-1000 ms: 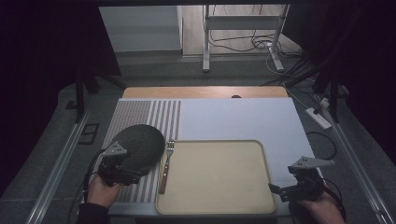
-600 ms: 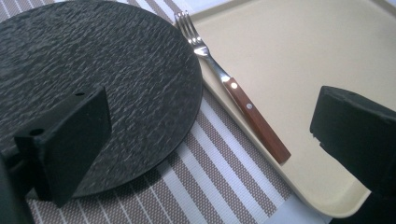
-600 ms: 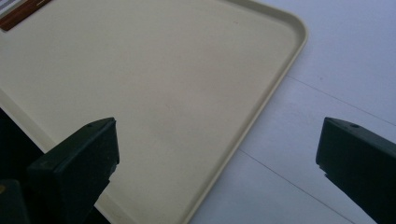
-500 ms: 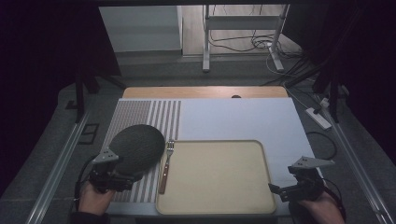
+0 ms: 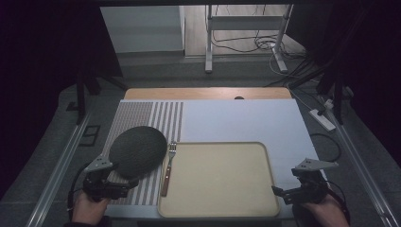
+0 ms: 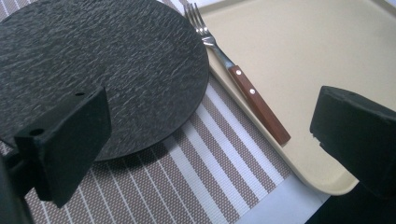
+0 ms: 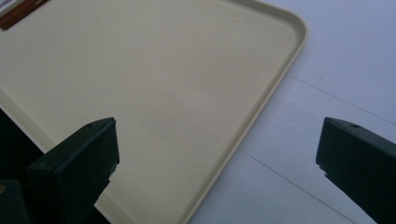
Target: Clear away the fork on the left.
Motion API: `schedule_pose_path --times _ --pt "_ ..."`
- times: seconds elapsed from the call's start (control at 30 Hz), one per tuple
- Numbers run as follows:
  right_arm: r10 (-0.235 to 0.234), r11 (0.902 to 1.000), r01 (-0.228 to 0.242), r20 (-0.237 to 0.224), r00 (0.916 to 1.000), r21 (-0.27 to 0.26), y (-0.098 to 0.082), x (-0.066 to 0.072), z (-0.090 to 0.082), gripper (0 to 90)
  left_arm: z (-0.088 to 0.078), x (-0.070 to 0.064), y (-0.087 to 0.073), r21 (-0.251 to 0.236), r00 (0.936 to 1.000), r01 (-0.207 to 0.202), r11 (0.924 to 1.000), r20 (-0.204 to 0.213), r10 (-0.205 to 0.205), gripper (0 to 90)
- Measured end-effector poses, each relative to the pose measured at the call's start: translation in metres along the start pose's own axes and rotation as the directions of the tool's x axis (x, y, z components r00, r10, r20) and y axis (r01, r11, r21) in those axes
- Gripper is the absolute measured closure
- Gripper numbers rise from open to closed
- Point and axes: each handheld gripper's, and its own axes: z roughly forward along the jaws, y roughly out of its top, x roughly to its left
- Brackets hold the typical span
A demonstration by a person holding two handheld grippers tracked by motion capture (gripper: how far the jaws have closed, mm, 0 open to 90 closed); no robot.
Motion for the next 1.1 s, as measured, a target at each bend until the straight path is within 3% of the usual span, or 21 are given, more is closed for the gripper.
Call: schedule_pose_path --times 0.7,1.1 --pt "0.004 1.0 -0.004 0.0 1.0 0.005 0.0 0.0 0.0 0.0 -0.025 0.0 -0.024 -0.021 0.9984 0.02 0.9996 -0.052 -0.021 0.0" --pt "0.004 1.0 -0.004 0.002 1.0 0.006 0.0 0.0 0.001 0.0 -0.028 -0.004 -0.033 0.007 0.9965 -0.008 0.9999 -0.084 0.008 0.0"
